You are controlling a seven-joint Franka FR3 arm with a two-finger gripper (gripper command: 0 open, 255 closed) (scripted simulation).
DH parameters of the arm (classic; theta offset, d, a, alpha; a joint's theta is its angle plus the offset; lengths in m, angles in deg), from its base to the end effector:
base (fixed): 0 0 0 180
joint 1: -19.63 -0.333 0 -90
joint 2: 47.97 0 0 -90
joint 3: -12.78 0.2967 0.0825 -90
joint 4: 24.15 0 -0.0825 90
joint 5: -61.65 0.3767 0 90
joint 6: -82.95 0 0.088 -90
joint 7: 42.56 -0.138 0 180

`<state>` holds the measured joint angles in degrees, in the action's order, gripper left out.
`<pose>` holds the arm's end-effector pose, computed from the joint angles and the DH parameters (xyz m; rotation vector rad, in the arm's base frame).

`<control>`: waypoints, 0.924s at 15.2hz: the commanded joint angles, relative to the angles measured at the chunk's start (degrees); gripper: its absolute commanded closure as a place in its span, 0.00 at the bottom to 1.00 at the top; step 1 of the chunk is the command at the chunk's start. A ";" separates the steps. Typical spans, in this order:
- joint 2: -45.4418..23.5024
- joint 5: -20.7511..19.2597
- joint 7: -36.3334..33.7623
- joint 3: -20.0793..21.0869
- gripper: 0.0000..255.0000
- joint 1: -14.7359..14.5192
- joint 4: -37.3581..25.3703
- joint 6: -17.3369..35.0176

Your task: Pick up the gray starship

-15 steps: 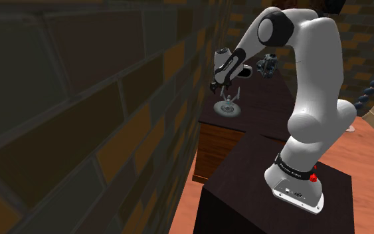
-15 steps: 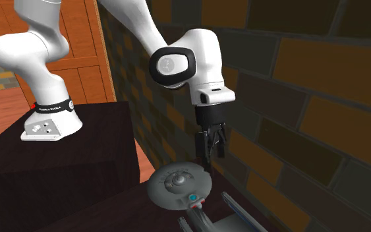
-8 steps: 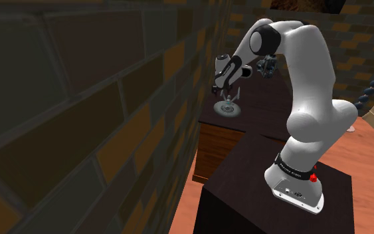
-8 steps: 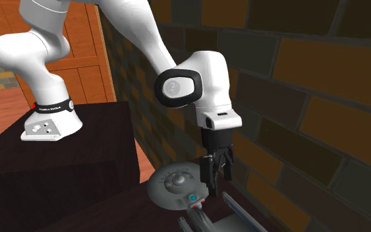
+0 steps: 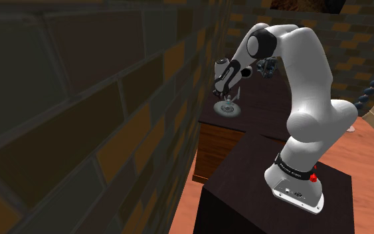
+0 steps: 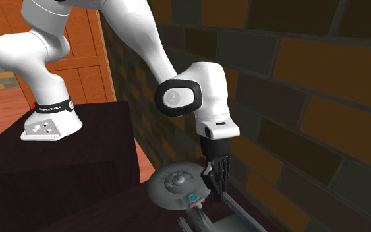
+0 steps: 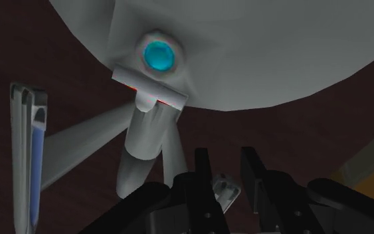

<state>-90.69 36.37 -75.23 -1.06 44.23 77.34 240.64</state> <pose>0.5362 -0.3983 0.1328 2.5487 -1.0278 0.2873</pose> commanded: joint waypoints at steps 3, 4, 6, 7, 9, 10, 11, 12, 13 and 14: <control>-0.03 0.00 0.00 -0.01 1.00 0.01 -0.02 0.03; -0.04 0.00 0.01 -0.01 1.00 0.03 -0.02 0.03; -0.04 -0.01 0.00 -0.02 1.00 0.02 0.00 0.05; -0.03 0.03 0.02 0.03 1.00 0.00 -0.12 -0.10; 1.27 0.15 0.49 0.20 1.00 0.07 0.31 -0.93; 1.90 0.21 0.74 0.29 1.00 0.11 0.48 -1.36; 2.54 0.28 0.98 0.38 1.00 0.15 0.65 -1.80; 3.16 0.35 1.23 0.47 1.00 0.19 0.82 -2.24; 3.78 0.43 1.48 0.56 1.00 0.23 0.97 -2.68; 4.40 0.51 1.73 0.65 1.00 0.27 1.10 -3.13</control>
<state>-87.10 36.81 -73.84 -0.49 44.40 78.20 237.97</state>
